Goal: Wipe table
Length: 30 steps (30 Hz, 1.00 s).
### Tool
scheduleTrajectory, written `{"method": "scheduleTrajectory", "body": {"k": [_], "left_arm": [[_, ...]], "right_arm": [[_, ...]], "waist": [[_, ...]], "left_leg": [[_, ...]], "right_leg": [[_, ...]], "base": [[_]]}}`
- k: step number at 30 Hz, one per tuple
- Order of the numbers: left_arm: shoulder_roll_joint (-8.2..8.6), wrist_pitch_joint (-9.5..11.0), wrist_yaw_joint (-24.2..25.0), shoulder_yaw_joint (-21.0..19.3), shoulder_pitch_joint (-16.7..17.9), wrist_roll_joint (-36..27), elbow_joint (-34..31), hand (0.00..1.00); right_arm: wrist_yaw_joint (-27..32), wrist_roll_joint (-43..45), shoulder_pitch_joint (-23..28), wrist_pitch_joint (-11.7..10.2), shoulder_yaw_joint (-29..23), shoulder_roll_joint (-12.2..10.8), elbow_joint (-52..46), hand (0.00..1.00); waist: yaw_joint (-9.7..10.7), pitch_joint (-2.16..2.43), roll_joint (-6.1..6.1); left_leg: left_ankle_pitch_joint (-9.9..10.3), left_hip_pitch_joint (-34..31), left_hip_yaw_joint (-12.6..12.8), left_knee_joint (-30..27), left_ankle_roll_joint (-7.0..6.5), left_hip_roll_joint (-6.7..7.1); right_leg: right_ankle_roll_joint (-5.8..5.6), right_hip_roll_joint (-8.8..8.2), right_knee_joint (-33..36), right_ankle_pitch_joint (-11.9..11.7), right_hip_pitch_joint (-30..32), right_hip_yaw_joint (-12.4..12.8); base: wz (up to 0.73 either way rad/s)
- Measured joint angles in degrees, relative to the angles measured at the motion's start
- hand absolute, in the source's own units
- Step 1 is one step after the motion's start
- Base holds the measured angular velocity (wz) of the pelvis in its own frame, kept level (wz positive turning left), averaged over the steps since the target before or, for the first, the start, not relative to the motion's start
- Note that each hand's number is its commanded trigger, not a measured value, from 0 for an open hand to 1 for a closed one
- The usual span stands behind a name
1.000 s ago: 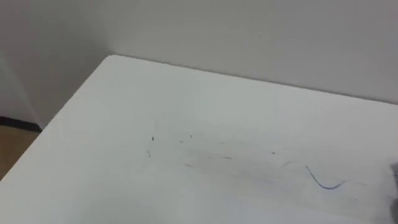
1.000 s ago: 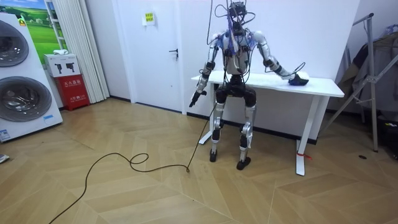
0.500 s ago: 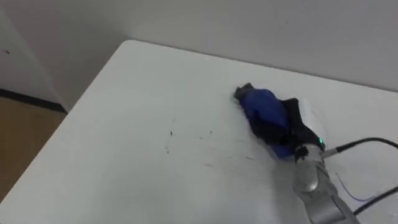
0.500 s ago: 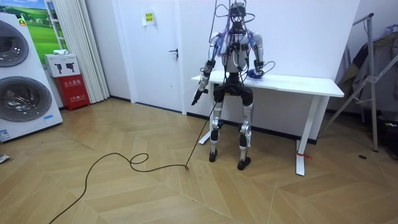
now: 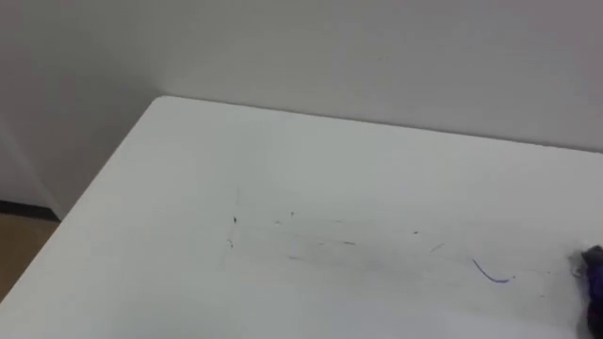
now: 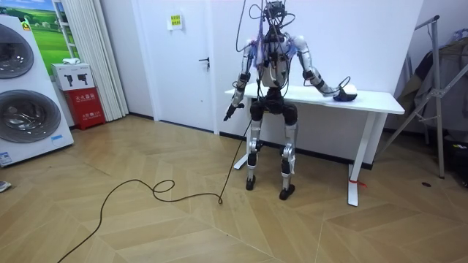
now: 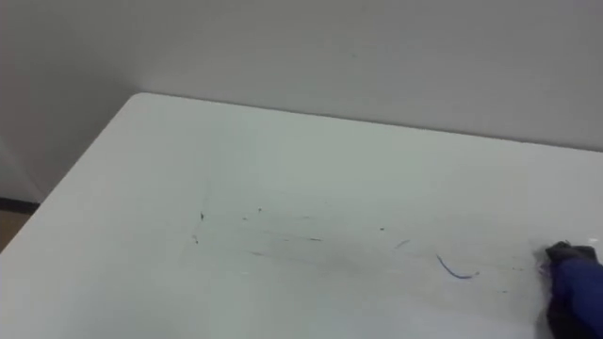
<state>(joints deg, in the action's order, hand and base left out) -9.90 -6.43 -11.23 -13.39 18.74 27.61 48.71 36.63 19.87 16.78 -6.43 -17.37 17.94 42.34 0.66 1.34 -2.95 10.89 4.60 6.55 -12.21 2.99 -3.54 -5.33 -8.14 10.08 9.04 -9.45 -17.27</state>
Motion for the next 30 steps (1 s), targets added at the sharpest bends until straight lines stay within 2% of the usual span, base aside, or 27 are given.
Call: {"method": "scheduleTrajectory", "body": {"k": [1, 3, 4, 6, 7, 8, 9, 11, 13, 14, 16, 17, 18, 21, 22, 24, 27, 28, 30], "left_arm": [[-0.02, -0.1, -0.1, 0.6, 0.0, 0.0, 0.0, 0.0], [0.05, -0.5, -1.0, 3.2, -0.4, -1.3, 0.0, 0.0], [0.05, -0.8, -1.1, 3.9, -0.6, -1.4, 0.5, 0.0], [0.41, -2.1, -1.3, 7.1, -3.0, -2.9, 3.3, 0.0], [0.6, -2.4, -1.3, 7.9, -3.5, -2.9, 3.6, 0.0], [1.18, -2.6, -1.3, 9.1, -4.4, -2.9, 4.0, 0.0], [1.42, -2.7, -1.4, 9.5, -4.8, -3.1, 4.2, 0.0], [1.94, -3.1, -1.6, 10.2, -6.1, -3.3, 4.2, 0.0], [1.85, -3.9, -1.6, 10.2, -4.7, -3.3, 2.6, 0.0], [1.72, -4.7, -1.6, 10.2, -2.2, -3.3, 0.4, 0.0], [1.6, -5.6, -1.6, 10.1, 0.6, -3.3, -0.4, 0.0], [1.63, -6.2, -1.5, 9.8, 1.7, -3.4, -0.4, 0.0], [1.69, -6.4, -1.4, 9.4, 2.3, -3.2, -0.4, 0.0], [2.09, -6.1, -0.7, 8.7, 1.8, -1.7, -0.3, 0.0], [2.14, -5.7, -0.7, 7.5, 1.4, -0.2, -0.3, 0.0], [1.95, -4.9, -1.1, 4.3, 0.7, 1.0, 0.2, 0.0], [0.9, -4.4, -1.2, 2.2, 0.3, 1.2, 0.2, 0.0], [0.53, -4.4, -1.2, 2.2, 0.3, 1.4, 0.2, 0.0], [0.02, -4.2, -1.2, 2.3, 0.1, 1.8, -0.7, 0.0]], "right_arm": [[0.0, 0.0, -0.7, 0.9, 0.2, -0.4, -0.4, 1.0], [-0.6, 0.2, -3.1, 5.1, 2.6, -2.1, -3.4, 1.0], [-1.2, 0.7, -4.1, 6.0, 3.6, -2.8, -4.0, 1.0], [-4.5, 3.7, -9.4, 9.9, 10.9, -5.7, -7.9, 1.0], [-6.1, 5.1, -10.9, 10.7, 13.2, -6.3, -9.0, 1.0], [-9.2, 7.8, -14.1, 11.7, 18.1, -7.4, -10.8, 1.0], [-10.7, 8.9, -15.8, 12.0, 20.7, -8.0, -11.5, 1.0], [-16.6, 13.9, -22.2, 12.3, 29.3, -9.8, -12.2, 1.0], [-19.5, 16.6, -24.8, 11.7, 32.8, -10.1, -12.2, 1.0], [-20.1, 18.2, -25.1, 11.2, 33.6, -10.2, -12.4, 1.0], [-20.0, 18.6, -23.0, 10.5, 33.5, -10.0, -13.6, 1.0], [-19.6, 18.2, -21.1, 9.0, 33.2, -9.9, -14.2, 1.0], [-18.7, 18.1, -19.8, 6.9, 32.8, -9.9, -14.1, 1.0], [-14.6, 18.7, -15.8, 3.5, 29.6, -9.3, -13.9, 1.0], [-11.0, 18.5, -12.6, 2.6, 27.2, -8.7, -13.9, 1.0], [-3.9, 16.4, -6.6, 1.9, 22.1, -6.7, -13.8, 1.0], [3.4, 15.5, -1.6, 1.3, 15.2, -3.8, -11.2, 1.0], [4.5, 14.9, -1.1, 1.2, 13.8, -3.4, -10.1, 1.0], [6.2, 12.2, 0.8, 1.2, 10.6, -0.9, -7.1, 1.0]], "waist": [[-0.5, 0.01, 0.08], [-3.3, -0.06, 0.22], [-3.9, -0.1, 0.29], [-6.3, -0.43, 0.79], [-6.8, -0.53, 1.02], [-8.0, -0.8, 1.41], [-8.6, -0.87, 1.6], [-10.6, -1.78, 2.18], [-11.8, -1.73, 2.34], [-12.1, -1.66, 2.27], [-11.6, -1.51, 2.05], [-11.1, -1.47, 1.94], [-9.7, -1.18, 1.51], [-7.6, -1.18, 1.28], [-7.0, -1.02, 1.13], [-5.8, -0.68, 0.96], [-3.9, -0.5, 0.9], [-3.5, -0.42, 0.81], [-2.1, -0.34, 0.71]], "left_leg": [[0.0, 0.0, 0.0, -0.1, 0.0, -0.07], [0.0, -0.1, -0.3, -0.4, -0.02, -0.51], [0.1, -0.1, -0.1, -0.6, 0.01, -0.79], [0.1, -0.6, -1.4, -1.1, 0.02, -1.06], [0.2, -0.9, -1.7, -1.3, -0.05, -1.16], [0.2, -1.5, -2.0, -1.5, -0.13, -1.4], [0.1, -1.9, -2.2, -1.5, 0.04, -1.46], [-1.1, -3.2, -3.2, -1.2, 0.69, -1.54], [-1.6, -3.6, -4.0, -0.5, 0.7, -1.38], [-1.7, -3.5, -4.7, -0.1, 0.73, -1.17], [-2.0, -3.0, -5.8, 0.8, 0.45, -0.77], [-1.9, -2.9, -6.4, 0.8, 0.44, -0.59], [-1.9, -2.6, -6.8, 0.8, 0.39, -0.38], [-1.7, -1.7, -6.6, 1.1, -0.01, 0.43], [-1.5, -0.8, -6.4, 1.6, -0.25, 0.9], [-0.9, 0.2, -5.5, 1.8, -1.01, 1.59], [-0.2, 0.2, -5.0, 1.9, -1.57, 2.06], [-0.1, 0.2, -5.0, 1.7, -1.6, 2.06], [0.5, 0.0, -5.2, 0.8, -1.59, 1.88]], "right_leg": [[0.17, 0.14, 0.0, -0.1, 0.2, 0.2], [0.99, 1.32, -0.1, -1.2, 1.1, 2.5], [1.23, 1.66, 0.0, -1.4, 1.4, 3.0], [2.04, 2.79, 0.6, -2.1, 3.0, 4.7], [2.27, 3.04, 0.7, -2.3, 3.4, 4.9], [2.5, 3.47, 0.8, -2.4, 4.3, 5.1], [2.41, 3.63, 0.8, -2.4, 4.8, 5.2], [2.65, 4.08, 0.7, -2.0, 6.6, 5.4], [2.63, 4.0, 0.5, -1.7, 6.8, 4.5], [2.64, 3.92, 0.3, -1.6, 6.7, 4.0], [2.94, 3.75, -0.3, -1.7, 5.5, 3.0], [2.9, 3.74, -0.9, -1.6, 4.7, 2.7], [2.75, 3.64, -1.7, -1.6, 4.0, 2.0], [2.07, 2.89, -2.5, -1.1, 2.2, 1.1], [1.58, 2.39, -2.5, -0.8, 1.3, 0.9], [0.76, 1.61, -2.4, -0.3, 0.2, 1.1], [0.32, 1.1, -2.2, -0.2, -0.1, 1.9], [0.3, 1.1, -2.1, -0.3, -0.1, 1.8], [0.29, 1.1, -1.3, -0.3, 0.0, 1.3]], "base": [[-0.34], [-0.51], [-0.53], [-0.52], [-0.39], [-0.21], [-0.12], [0.1], [0.32], [0.32], [0.27], [0.36], [0.31], [0.28], [0.09], [-0.02], [-0.11], [-0.04], [0.0]]}}
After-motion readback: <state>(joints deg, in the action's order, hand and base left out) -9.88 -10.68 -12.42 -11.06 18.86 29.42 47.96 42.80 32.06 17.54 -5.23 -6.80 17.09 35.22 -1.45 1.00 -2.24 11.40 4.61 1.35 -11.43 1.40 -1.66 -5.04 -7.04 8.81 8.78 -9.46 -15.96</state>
